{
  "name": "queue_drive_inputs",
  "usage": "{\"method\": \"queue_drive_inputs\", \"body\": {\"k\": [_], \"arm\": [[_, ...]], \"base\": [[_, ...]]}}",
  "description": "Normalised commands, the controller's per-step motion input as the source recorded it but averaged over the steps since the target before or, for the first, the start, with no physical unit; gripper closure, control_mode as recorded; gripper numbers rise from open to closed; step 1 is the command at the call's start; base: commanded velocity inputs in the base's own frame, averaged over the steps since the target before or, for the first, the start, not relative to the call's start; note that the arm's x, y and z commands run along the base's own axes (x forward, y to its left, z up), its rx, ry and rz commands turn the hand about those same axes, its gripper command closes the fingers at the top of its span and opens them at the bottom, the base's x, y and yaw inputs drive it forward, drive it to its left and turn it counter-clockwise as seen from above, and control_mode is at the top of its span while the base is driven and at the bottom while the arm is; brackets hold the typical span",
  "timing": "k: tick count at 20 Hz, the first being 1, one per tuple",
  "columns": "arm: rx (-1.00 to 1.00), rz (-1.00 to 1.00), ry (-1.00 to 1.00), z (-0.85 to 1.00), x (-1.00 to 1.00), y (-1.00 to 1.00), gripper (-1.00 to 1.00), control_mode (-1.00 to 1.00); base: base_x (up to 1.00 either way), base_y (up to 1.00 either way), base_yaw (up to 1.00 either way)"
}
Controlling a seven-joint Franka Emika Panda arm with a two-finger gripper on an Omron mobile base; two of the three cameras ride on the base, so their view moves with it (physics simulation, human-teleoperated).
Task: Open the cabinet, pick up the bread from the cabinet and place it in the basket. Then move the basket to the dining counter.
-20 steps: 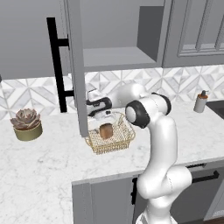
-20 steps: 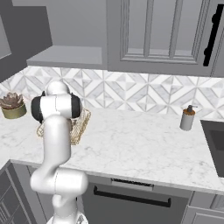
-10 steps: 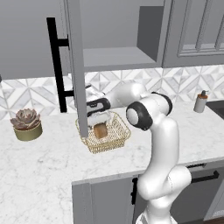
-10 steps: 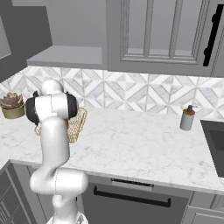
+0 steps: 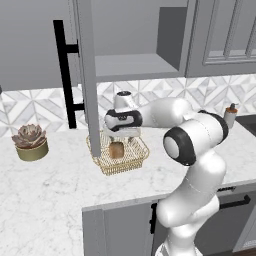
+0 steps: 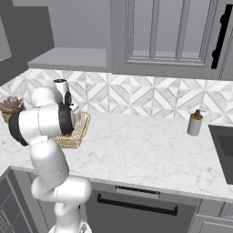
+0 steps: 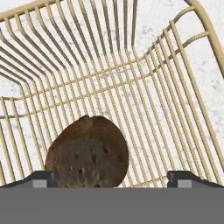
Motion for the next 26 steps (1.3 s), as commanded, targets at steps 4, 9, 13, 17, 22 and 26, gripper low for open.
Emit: {"method": "queue_drive_inputs", "body": {"k": [4, 9, 13, 17, 22, 26], "arm": [[0.02, 0.0, -0.15, 0.78, -0.59, -0.17, -1.0, -1.0], [0.0, 0.0, -0.27, 0.47, -0.95, -0.16, -1.0, -1.0], [0.0, 0.0, -0.31, -0.02, -0.8, -0.47, -1.0, -1.0], [0.14, -0.01, -0.13, 0.02, -0.12, -0.59, -1.0, -1.0], [0.29, -0.02, 0.06, 0.36, -0.01, -0.45, -1.0, -1.0], [0.07, -0.15, 0.26, 0.24, 0.0, -0.47, -1.0, -1.0]], "base": [[0.0, 0.0, 0.0], [0.0, 0.0, 0.0], [0.0, 0.0, 0.0], [0.0, 0.0, 0.0], [0.0, 0.0, 0.0], [0.0, 0.0, 0.0]]}}
